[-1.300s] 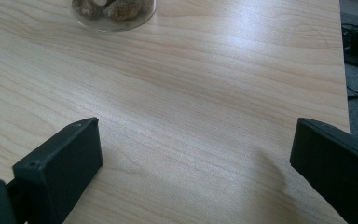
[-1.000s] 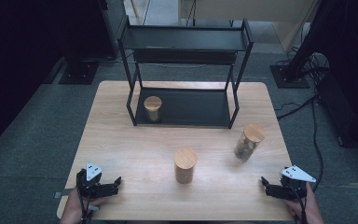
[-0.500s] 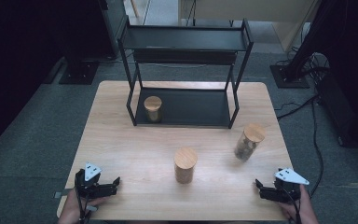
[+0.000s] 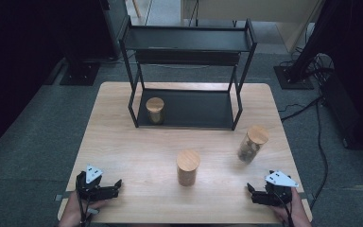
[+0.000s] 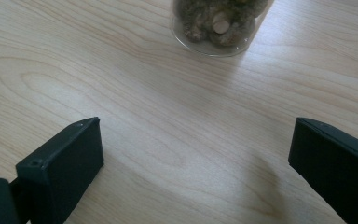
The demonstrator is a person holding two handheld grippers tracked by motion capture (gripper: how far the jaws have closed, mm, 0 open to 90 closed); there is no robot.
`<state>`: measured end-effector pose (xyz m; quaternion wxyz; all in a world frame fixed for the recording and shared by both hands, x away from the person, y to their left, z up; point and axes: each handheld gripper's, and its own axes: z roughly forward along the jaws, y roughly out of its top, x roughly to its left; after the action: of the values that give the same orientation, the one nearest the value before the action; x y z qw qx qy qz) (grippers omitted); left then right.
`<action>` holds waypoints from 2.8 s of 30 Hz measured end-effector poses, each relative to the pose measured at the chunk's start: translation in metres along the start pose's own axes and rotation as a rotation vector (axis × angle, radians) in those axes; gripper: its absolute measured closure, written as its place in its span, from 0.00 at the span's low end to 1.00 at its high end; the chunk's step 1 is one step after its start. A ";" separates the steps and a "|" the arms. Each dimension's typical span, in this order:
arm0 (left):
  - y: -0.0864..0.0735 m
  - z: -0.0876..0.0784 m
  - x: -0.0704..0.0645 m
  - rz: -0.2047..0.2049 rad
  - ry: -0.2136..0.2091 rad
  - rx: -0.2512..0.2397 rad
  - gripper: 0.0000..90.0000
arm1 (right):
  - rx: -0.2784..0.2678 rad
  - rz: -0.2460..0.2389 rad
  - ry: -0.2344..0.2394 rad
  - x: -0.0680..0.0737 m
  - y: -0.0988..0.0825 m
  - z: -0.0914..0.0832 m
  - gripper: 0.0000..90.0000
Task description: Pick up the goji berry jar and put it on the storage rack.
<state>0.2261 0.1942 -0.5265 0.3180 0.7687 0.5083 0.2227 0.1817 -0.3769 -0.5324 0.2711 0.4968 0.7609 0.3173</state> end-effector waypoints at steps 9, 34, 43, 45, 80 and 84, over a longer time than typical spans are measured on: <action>0.000 0.000 0.000 0.001 -0.001 0.000 0.00 | 0.000 -0.013 0.026 0.013 0.005 0.003 0.03; 0.000 0.000 0.000 0.001 -0.001 0.000 0.00 | 0.037 0.020 0.139 0.027 0.012 0.011 0.03; 0.000 0.000 0.000 0.001 -0.001 0.000 0.00 | 0.037 0.003 0.159 0.038 0.014 0.012 0.03; 0.000 0.000 0.000 0.002 -0.001 0.001 0.00 | 0.037 -0.004 0.164 0.043 0.016 0.013 0.03; 0.000 0.000 0.000 0.002 -0.003 -0.002 0.00 | 0.029 -0.047 0.210 0.122 0.048 0.038 0.03; 0.000 0.000 0.000 0.002 -0.003 -0.002 0.00 | 0.029 -0.057 0.219 0.133 0.052 0.041 0.03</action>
<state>0.2262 0.1945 -0.5266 0.3192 0.7693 0.5068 0.2224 0.1941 -0.2292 -0.5326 0.1880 0.4412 0.8042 0.3511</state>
